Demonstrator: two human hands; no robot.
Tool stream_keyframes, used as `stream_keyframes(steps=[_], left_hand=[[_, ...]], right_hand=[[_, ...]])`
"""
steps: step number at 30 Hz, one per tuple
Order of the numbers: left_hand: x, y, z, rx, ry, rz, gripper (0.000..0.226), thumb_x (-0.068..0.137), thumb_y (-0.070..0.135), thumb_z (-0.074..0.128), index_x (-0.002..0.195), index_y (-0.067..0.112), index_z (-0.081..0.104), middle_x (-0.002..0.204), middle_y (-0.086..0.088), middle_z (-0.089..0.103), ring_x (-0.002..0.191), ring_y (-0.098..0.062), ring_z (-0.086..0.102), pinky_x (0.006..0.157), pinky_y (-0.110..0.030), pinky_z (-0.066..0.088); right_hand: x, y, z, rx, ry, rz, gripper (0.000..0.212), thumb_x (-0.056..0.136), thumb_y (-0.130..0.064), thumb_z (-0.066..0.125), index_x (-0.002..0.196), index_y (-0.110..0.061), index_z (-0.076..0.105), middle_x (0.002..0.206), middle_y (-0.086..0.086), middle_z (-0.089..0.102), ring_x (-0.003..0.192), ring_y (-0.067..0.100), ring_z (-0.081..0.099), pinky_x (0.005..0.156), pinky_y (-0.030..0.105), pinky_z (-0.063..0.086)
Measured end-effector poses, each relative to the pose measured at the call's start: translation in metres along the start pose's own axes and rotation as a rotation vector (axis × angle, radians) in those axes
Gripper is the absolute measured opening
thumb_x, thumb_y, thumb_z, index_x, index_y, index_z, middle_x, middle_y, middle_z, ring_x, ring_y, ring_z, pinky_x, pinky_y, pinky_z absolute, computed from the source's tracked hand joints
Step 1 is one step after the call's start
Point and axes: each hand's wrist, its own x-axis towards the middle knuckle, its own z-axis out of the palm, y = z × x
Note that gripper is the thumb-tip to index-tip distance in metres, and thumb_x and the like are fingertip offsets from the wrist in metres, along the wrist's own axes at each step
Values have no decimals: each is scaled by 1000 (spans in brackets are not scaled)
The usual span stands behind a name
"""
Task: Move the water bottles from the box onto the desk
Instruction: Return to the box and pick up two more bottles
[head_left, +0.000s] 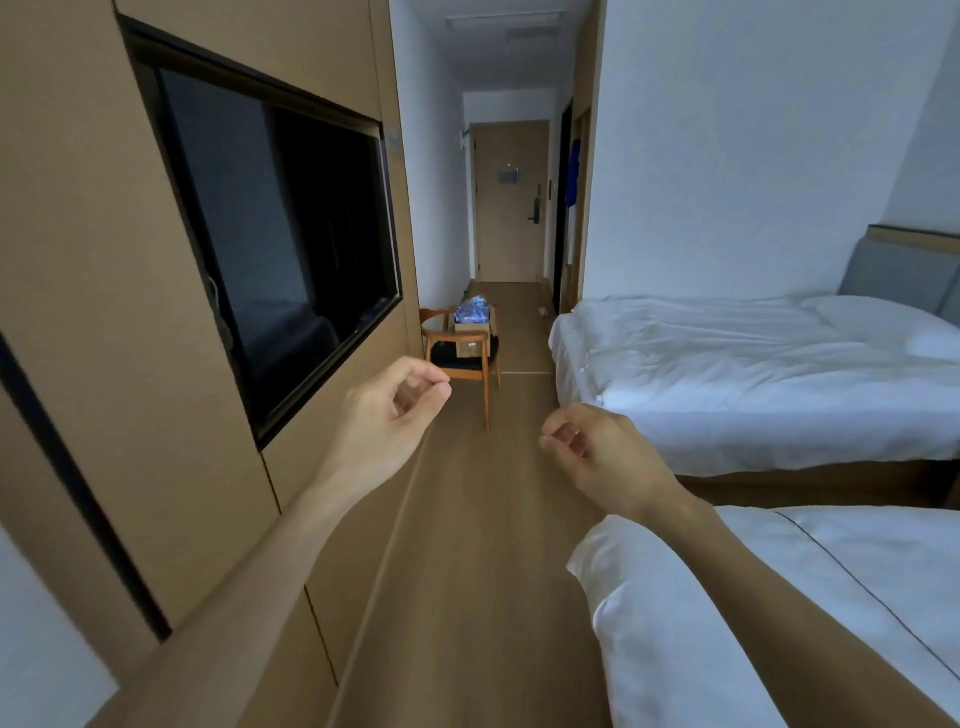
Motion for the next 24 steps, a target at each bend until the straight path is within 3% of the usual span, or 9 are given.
stream_keyframes(steps=[6, 14, 24], left_hand=[[113, -59, 67, 12, 4, 5, 6, 92, 26, 61, 96, 27, 66, 84, 8, 64, 80, -5, 56, 67, -20, 45], [269, -119, 145, 33, 18, -23, 6, 92, 28, 61, 94, 33, 64, 85, 17, 63, 83, -2, 57, 66, -16, 43], [423, -225, 222, 25, 21, -50, 6, 92, 29, 62, 95, 34, 63, 87, 8, 63, 82, -9, 57, 66, -23, 46]], right_hand=[[118, 84, 21, -2, 23, -36, 10, 95, -36, 56, 98, -29, 63, 93, -14, 61, 80, -2, 56, 71, 21, 49], [284, 191, 31, 8, -8, -73, 5, 94, -31, 56, 93, -32, 61, 90, -16, 60, 78, -1, 56, 68, 25, 50], [462, 297, 85, -29, -70, -102, 6, 95, -31, 55, 96, -36, 59, 91, -19, 59, 80, -1, 58, 70, 27, 55]])
